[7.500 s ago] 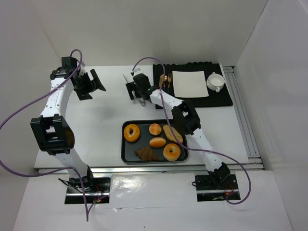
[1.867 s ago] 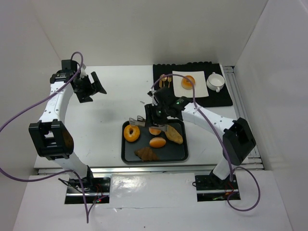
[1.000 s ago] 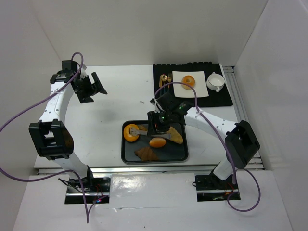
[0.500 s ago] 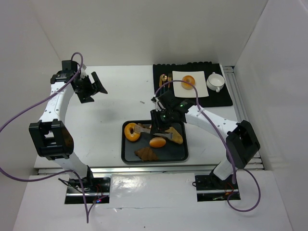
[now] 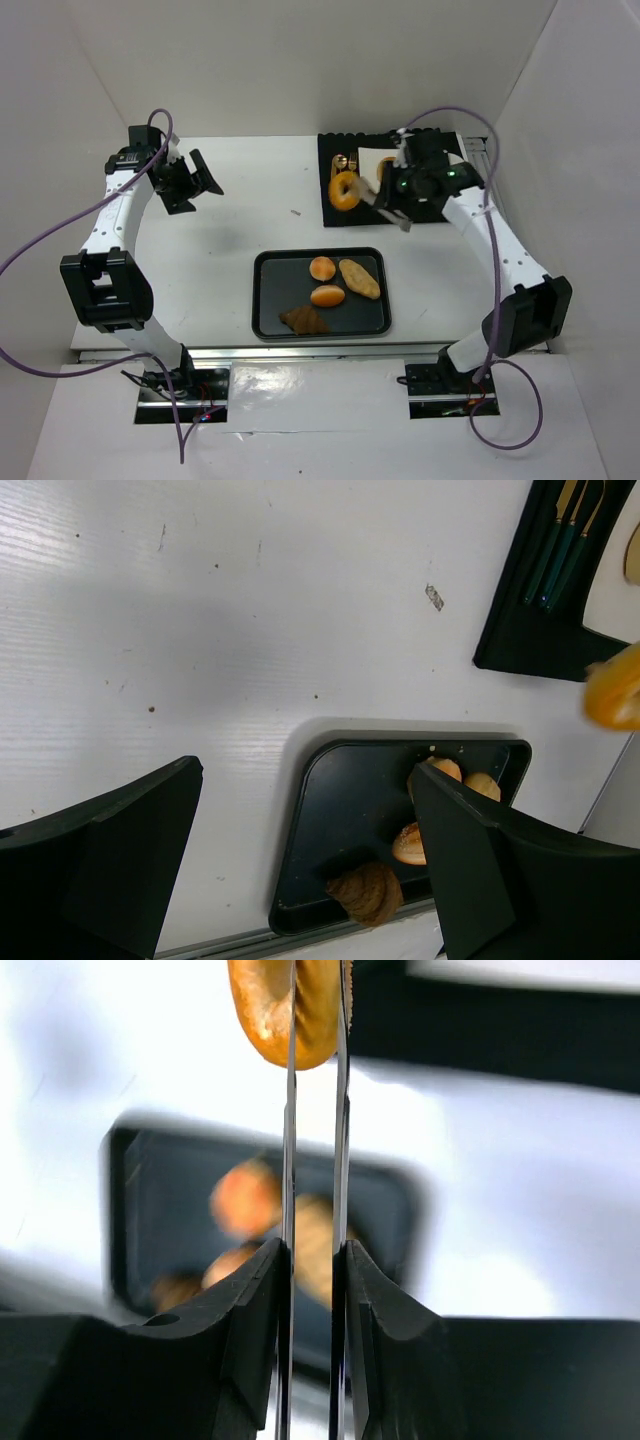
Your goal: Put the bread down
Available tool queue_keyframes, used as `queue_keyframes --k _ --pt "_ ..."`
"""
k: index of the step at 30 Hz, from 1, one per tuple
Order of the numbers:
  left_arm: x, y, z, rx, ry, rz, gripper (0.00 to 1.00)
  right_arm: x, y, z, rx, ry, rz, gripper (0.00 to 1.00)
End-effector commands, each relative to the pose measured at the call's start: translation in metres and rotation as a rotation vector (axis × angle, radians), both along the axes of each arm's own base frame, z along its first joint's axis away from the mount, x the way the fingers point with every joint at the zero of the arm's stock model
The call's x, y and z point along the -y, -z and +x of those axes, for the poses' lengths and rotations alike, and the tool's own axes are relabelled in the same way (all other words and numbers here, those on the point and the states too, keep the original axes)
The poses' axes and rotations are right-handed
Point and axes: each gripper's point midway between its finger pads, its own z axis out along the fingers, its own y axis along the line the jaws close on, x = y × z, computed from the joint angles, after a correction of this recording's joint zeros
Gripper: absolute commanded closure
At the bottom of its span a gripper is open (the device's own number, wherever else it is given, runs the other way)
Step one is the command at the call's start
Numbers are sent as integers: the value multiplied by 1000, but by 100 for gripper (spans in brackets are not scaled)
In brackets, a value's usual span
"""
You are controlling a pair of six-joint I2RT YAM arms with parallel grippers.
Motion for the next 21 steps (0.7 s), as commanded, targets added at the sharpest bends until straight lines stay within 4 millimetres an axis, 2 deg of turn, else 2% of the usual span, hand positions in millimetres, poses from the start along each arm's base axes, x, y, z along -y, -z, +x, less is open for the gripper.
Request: queue_keyframes --k 1,2,4,5,6,7,8,12,17,21 --pt "4 -11 8 44 17 -14 1 69 -28 30 120 192 -81 86" --pt "4 -14 9 53 17 -13 1 94 -18 43 102 266 -98 86" --pt "4 -14 9 56 24 -7 1 115 -10 58 101 348 -90 86" --pt "4 -14 9 56 24 -7 1 133 -10 66 112 406 -94 86" --pt "4 -18 11 65 24 -6 1 140 0 70 96 424 -99 86" --pt "2 -14 12 55 19 0 1 153 0 77 109 468 -99 86" --pt "2 -12 10 47 26 4 1 155 4 79 102 477 -110 86" --pt "0 -12 12 47 21 12 1 186 20 91 82 551 -127 86" --pt "0 -8 16 34 13 5 1 200 28 107 89 579 -120 86" --pt "1 -12 20 46 19 -1 1 192 39 116 72 545 -86 84"
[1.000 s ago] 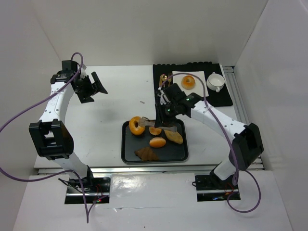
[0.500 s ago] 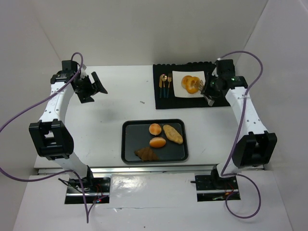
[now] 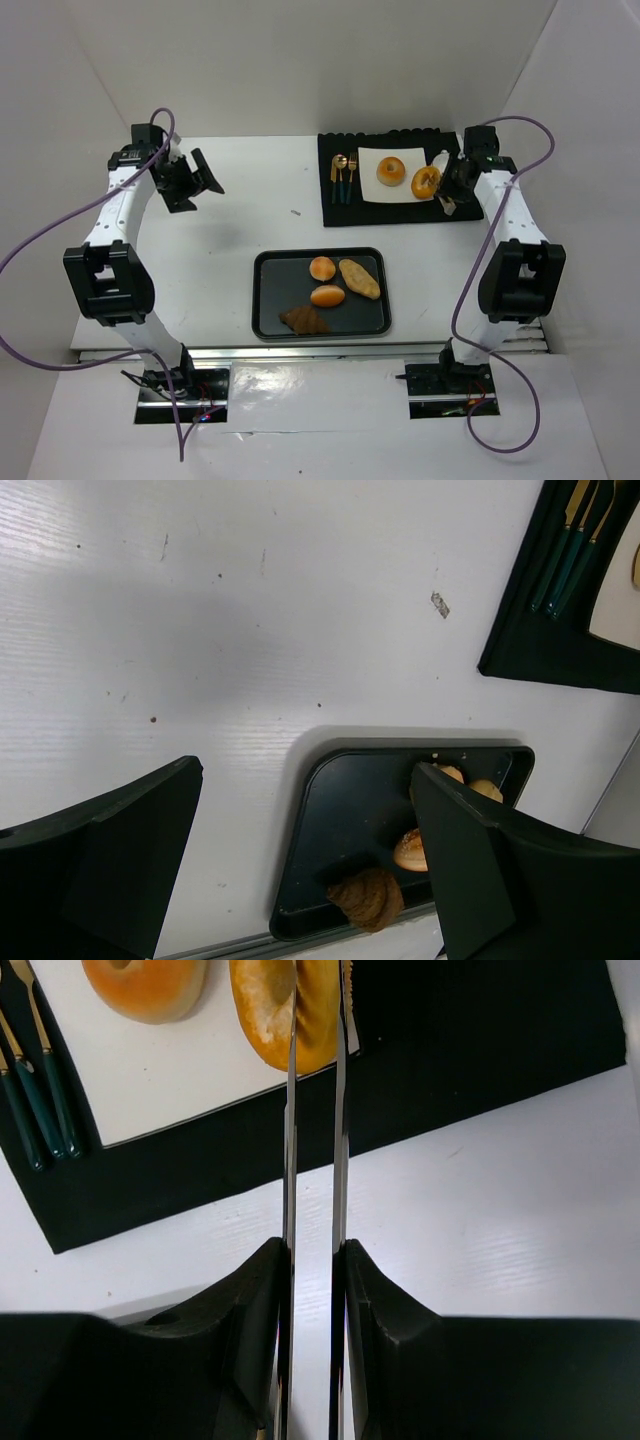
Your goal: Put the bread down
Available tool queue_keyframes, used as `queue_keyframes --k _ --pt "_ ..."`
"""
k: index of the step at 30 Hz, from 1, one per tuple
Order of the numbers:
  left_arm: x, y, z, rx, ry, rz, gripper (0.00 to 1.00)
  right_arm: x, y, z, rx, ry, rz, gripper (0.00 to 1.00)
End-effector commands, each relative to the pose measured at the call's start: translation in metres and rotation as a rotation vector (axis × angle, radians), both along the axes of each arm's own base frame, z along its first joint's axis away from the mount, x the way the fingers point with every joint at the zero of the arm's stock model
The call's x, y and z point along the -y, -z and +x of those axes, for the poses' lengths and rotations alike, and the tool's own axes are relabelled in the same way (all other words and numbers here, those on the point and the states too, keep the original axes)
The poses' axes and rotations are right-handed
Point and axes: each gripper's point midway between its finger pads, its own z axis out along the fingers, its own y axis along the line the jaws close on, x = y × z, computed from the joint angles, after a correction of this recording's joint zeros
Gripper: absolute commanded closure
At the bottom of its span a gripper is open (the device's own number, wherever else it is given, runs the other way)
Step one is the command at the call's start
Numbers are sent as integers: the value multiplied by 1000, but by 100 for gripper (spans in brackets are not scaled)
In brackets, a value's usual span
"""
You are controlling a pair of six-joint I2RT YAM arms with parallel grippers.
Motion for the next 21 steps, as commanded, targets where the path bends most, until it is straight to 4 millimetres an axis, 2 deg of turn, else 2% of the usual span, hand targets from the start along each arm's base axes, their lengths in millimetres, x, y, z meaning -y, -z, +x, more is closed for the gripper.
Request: queue_keyframes --k 1,2,6,8,9,10,13,17,18,21 --pt "2 -18 12 62 18 0 1 -5 -20 28 119 -21 28 84" --pt "2 -15 12 53 18 -2 1 -5 -11 27 98 -21 30 84" --pt "2 -18 14 62 18 0 1 -9 -3 25 86 -35 47 79" --pt "3 -18 14 63 23 -8 1 -10 -9 26 108 -42 52 71" --pt "4 -19 14 60 16 -13 1 -12 -9 26 108 -49 60 59" --pt "4 -19 14 60 16 -13 1 -12 -6 22 86 -48 62 55" --pt "4 -19 14 60 16 -13 1 -11 -9 22 88 -42 55 54" --pt "4 -19 14 60 16 -13 1 -5 -27 18 119 -20 26 54" --pt "4 -19 14 60 16 -13 1 -5 -38 19 147 -20 23 53" --pt "4 -19 14 60 16 -13 1 1 -54 15 170 5 -6 49"
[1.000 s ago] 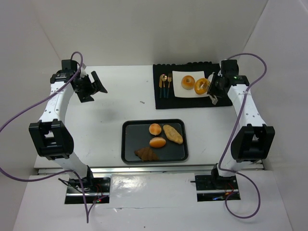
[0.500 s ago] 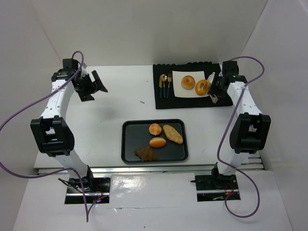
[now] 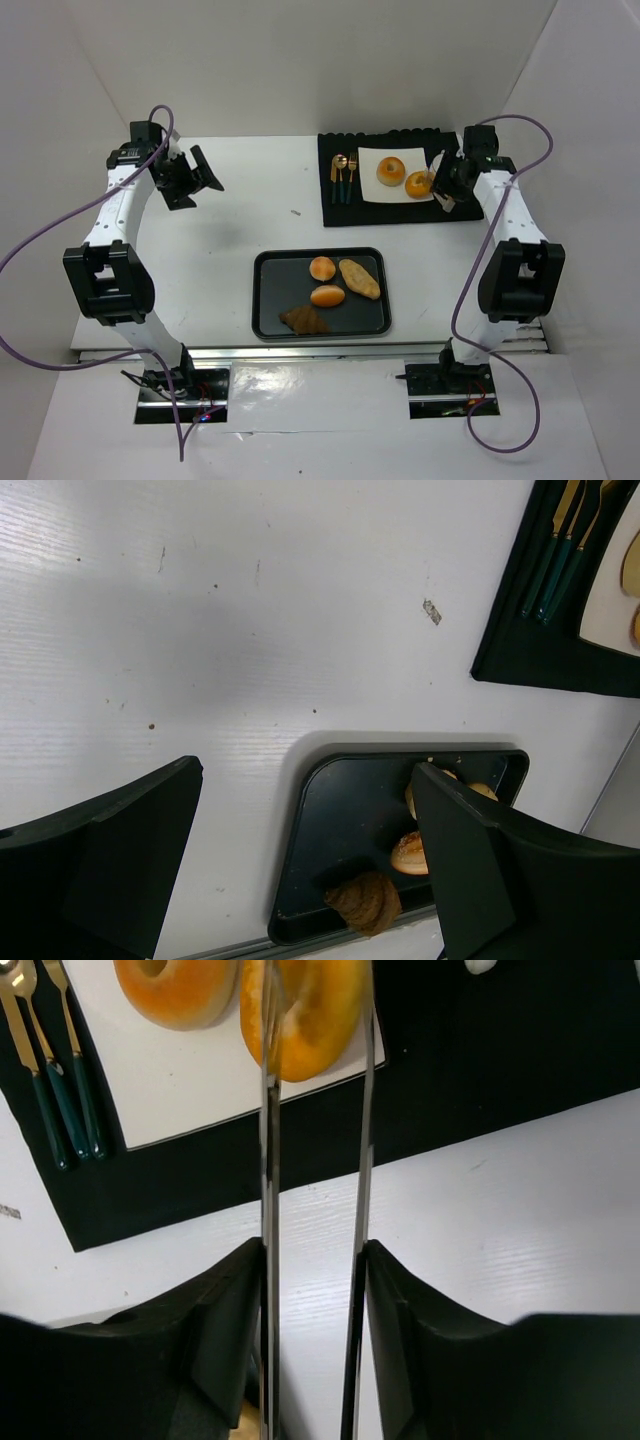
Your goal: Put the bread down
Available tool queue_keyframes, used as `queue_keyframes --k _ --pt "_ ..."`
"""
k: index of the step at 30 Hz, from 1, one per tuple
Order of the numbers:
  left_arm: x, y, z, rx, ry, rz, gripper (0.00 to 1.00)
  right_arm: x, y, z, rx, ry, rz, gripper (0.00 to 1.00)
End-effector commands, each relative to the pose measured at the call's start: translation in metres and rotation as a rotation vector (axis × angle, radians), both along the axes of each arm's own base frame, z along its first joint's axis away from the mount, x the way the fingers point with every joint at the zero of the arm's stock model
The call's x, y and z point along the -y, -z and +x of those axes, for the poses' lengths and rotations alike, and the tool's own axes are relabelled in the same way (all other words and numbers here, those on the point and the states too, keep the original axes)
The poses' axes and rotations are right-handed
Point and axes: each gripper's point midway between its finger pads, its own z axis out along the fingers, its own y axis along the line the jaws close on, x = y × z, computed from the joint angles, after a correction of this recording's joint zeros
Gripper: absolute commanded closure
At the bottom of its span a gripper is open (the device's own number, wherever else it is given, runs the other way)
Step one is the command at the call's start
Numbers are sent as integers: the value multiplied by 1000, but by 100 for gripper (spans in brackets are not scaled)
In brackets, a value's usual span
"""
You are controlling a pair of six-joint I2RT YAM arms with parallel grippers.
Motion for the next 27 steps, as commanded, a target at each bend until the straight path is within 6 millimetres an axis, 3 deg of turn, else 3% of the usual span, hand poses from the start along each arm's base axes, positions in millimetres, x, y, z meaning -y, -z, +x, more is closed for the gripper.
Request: queue_keyframes --k 1,6,13,16,17,19,20,23,24,27 --pt "4 -13 9 43 16 -14 1 9 -63 0 154 38 -50 47" --pt "6 -14 9 44 21 -22 1 11 -71 -8 152 44 -105 44" --pt "4 -16 10 52 15 -12 1 -34 -80 -18 159 -32 -172 44" --pt "4 -20 10 61 16 -10 1 -37 -59 -39 109 -18 -235 44" --pt "4 -20 10 61 16 -10 1 -36 -49 -56 96 -16 -255 44" --pt "4 -20 10 61 16 -10 1 -29 -56 -70 169 33 -295 44" --pt "6 -17 8 53 21 -19 1 -25 -31 -83 127 33 -311 44" --pt "7 -14 8 45 27 -31 1 -21 -26 -94 179 73 -307 44" --pt "9 -15 8 47 34 -41 1 -20 -8 -102 156 76 -307 44" --pt "9 -16 10 56 35 -39 1 -19 2 -102 188 105 -291 44"
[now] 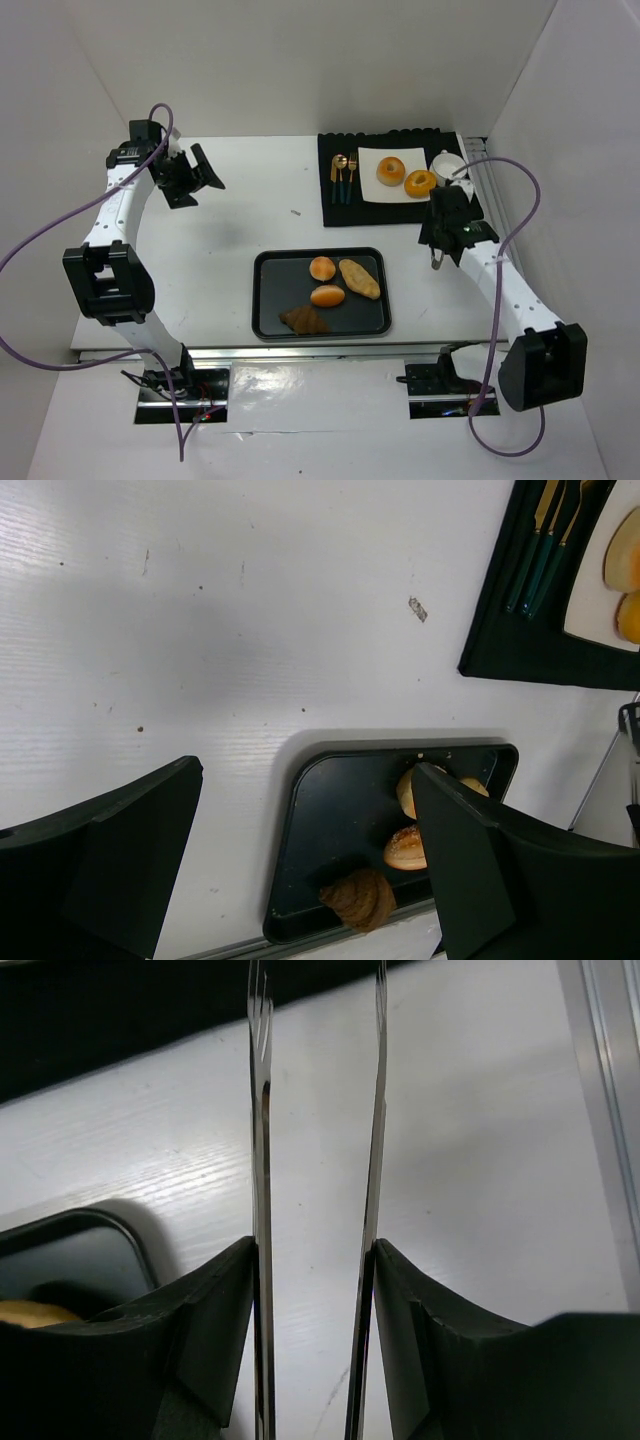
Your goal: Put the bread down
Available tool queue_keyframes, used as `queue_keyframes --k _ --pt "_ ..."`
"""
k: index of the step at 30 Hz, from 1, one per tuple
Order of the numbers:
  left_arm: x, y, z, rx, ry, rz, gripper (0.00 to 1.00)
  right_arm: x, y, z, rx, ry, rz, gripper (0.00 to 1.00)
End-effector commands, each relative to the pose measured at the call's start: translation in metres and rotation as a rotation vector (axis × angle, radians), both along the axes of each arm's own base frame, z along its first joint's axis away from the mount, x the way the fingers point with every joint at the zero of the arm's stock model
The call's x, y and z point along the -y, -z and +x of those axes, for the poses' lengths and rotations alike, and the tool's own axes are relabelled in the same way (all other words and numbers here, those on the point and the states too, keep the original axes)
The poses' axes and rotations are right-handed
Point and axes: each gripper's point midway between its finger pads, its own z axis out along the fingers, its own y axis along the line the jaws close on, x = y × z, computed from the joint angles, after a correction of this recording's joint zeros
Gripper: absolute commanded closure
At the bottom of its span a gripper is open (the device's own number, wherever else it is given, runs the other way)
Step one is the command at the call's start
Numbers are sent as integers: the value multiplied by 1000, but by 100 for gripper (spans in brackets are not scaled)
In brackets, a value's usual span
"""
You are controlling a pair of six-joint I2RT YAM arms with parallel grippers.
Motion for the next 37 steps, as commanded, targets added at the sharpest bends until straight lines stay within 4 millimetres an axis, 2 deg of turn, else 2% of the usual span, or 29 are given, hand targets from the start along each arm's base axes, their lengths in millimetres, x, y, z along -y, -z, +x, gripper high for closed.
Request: queue_keyframes --k 1,2,5,7,10,14,16,17,18,19,20,22,23,25,26,27,29,31,37 --pt "4 -14 10 51 15 -10 1 6 0 14 120 69 -1 44" --pt "4 -14 10 51 15 -10 1 5 3 14 122 83 13 44" --pt "2 -13 10 50 10 -3 1 5 31 10 68 101 17 42" --pt "4 -14 10 51 16 -12 1 8 56 4 25 146 6 42" --pt "6 -9 9 33 22 -23 1 8 80 -3 -29 170 10 27" --pt "4 -12 8 41 17 -14 1 7 90 -5 -51 214 37 11" --pt "4 -16 10 50 17 -13 1 7 85 -5 -57 214 35 1" --pt "4 -16 10 50 17 -13 1 5 71 3 -25 214 45 0" --pt "4 -16 10 50 17 -13 1 5 66 3 -33 214 43 0" --pt "4 -16 10 50 17 -13 1 6 45 10 -3 207 34 0" --pt "4 -16 10 50 17 -13 1 6 32 19 31 213 36 0" --pt "4 -16 10 50 17 -13 1 12 11 23 50 231 4 0" --pt "5 -19 11 60 22 -19 1 11 -6 34 82 237 6 0" --pt "5 -19 11 60 22 -19 1 13 -18 39 75 230 -15 0" --pt "5 -19 11 60 22 -19 1 10 -19 46 72 217 -13 0" --pt "7 -20 13 63 28 -28 1 6 -29 53 82 194 -5 0" --pt "9 -26 15 76 37 -37 1 1 -32 59 81 172 7 0" --pt "9 -22 16 67 37 -38 1 -5 -28 60 64 154 12 0" --pt "8 -21 14 61 43 -35 1 -13 -2 61 28 166 60 0"
